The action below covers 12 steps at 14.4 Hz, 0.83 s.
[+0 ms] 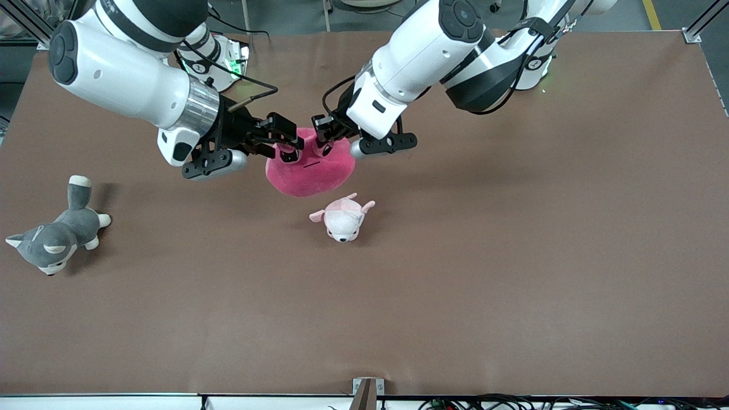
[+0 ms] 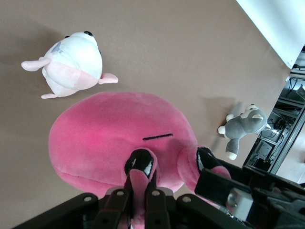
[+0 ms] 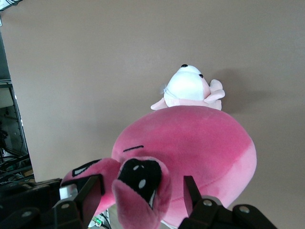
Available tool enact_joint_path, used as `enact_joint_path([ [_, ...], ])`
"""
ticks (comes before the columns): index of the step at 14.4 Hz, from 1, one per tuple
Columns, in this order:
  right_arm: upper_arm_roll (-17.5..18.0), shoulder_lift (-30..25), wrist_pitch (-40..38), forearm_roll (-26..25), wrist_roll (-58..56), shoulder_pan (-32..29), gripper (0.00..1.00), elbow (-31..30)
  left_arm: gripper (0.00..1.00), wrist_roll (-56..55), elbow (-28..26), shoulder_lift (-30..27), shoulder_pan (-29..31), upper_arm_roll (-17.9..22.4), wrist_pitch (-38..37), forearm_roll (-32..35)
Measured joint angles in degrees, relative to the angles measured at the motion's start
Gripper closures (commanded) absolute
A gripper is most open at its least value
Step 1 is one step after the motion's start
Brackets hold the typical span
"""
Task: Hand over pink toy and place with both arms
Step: 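Grasp the pink plush with the right gripper while the left gripper releases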
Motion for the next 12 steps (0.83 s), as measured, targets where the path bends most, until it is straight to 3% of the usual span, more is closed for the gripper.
enact_joint_path([
  [2, -0.07, 0.17, 0.0, 0.0, 0.0, 0.0, 0.83, 0.0, 1.0, -0.01, 0.0, 0.11, -0.15, 0.0, 0.0, 0.0],
  [4, -0.12, 0.26, -0.01, -0.02, 0.0, 0.0, 0.92, 0.0, 1.0, -0.01, 0.0, 0.17, -0.15, 0.02, 0.0, 0.0],
  [7, -0.13, 0.27, -0.08, -0.08, 0.0, 0.0, 0.95, 0.0, 0.95, -0.01, 0.0, 0.26, -0.15, 0.03, 0.0, 0.0],
  [8, -0.13, 0.27, -0.08, -0.1, 0.0, 0.0, 0.96, 0.0, 0.81, -0.01, 0.0, 0.3, -0.15, 0.03, 0.0, 0.0],
  [9, -0.13, 0.27, -0.09, -0.11, 0.0, 0.0, 0.96, 0.0, 0.6, -0.01, 0.0, 0.35, -0.15, 0.03, 0.0, 0.0],
  [11, -0.13, 0.28, -0.13, -0.14, 0.0, 0.0, 0.96, 0.0, 0.0, -0.01, 0.03, 0.39, -0.13, 0.14, 0.02, 0.01],
  [12, -0.13, 0.3, -0.17, -0.16, 0.0, 0.0, 0.96, 0.0, 0.0, 0.0, 0.17, 0.39, -0.03, 0.28, 0.07, 0.34],
])
